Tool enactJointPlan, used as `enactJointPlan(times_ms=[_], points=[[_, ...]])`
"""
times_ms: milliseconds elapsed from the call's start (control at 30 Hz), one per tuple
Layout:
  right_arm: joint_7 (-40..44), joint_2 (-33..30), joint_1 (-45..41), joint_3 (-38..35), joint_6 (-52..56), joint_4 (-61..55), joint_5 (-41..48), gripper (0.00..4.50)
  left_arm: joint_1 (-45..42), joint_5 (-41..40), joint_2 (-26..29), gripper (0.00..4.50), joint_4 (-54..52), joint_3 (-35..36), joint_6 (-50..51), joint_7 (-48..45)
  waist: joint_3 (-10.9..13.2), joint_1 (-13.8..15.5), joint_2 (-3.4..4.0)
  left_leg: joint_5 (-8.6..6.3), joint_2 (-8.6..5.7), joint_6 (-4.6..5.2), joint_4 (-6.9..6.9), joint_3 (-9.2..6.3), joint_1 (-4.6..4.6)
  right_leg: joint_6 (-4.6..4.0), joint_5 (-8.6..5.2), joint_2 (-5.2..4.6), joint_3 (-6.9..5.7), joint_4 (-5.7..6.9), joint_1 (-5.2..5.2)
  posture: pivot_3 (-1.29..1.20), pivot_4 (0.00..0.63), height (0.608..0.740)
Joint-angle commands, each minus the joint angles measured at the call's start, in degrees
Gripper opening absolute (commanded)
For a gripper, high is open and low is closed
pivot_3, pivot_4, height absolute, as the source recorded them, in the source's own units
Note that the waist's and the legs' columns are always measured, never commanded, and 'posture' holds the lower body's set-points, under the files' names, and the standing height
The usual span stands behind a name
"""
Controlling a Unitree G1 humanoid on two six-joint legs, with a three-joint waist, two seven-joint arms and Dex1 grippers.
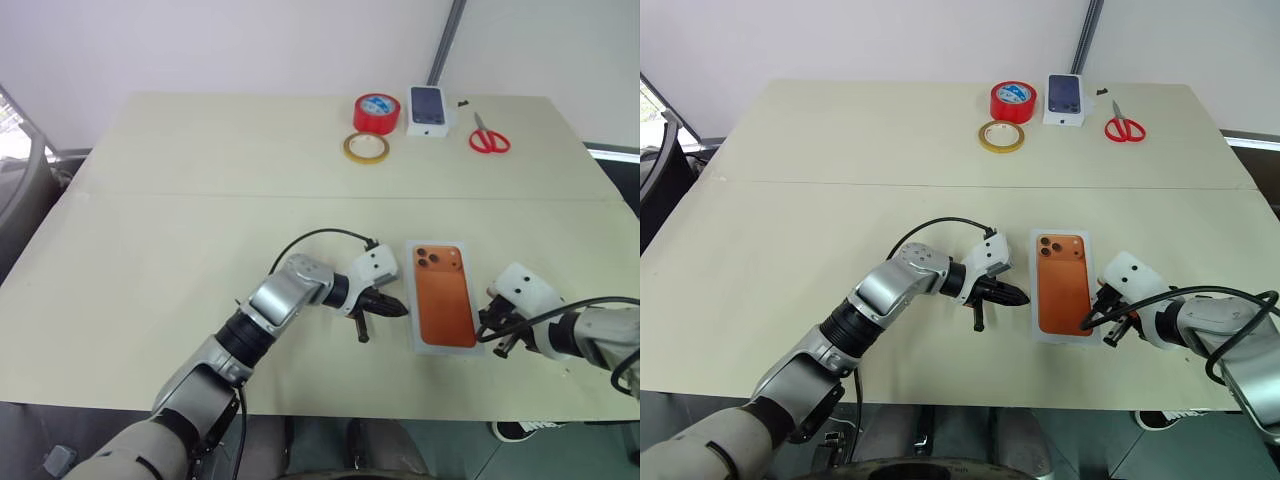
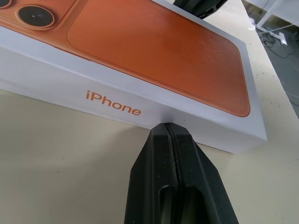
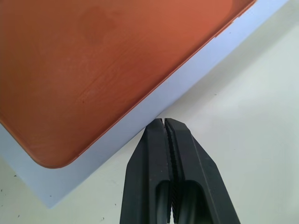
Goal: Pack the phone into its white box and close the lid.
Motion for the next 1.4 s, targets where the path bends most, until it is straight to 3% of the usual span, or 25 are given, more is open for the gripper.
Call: enactJointPlan(times_ms=[33, 1100, 1400], points=[[0.65, -0.54, -0.60, -1.65, -0.45, -2.54, 0.91, 0.09, -0.45, -1.64, -1.56, 0.00, -2.74, 1.39, -0.07, 0.11, 0.00, 0.00, 0.00, 0.00, 0.00, 0.00, 0.00, 0.00, 0.00, 0.00, 0.00, 0.00, 0.00, 0.00, 0.00, 0.00, 0.150, 0.740], [-0.50, -0.43, 1.32, -1.73, -1.15, -0.18, -1.05, 0.09, -0.50, -1.48, -3.69, 0.00, -1.11, 3.40, 0.82, 3.59, 0.05, 0.04, -0.02, -0.01, 0.00, 0.01, -0.01, 0.00, -0.03, 0.00, 0.00, 0.00, 0.00, -0.09, 0.00, 0.00, 0.150, 0.740], [2.21, -3.81, 2.06, -9.04, -2.77, 0.53, -1.77, 0.09, 0.18, -2.44, -1.14, 0.00, -1.68, 5.37, 0.92, 3.47, 0.07, -0.04, -0.01, -0.01, 0.00, 0.01, -0.03, 0.00, -0.02, 0.00, 0.00, 0.00, 0.00, -0.09, 0.00, 0.00, 0.150, 0.740]])
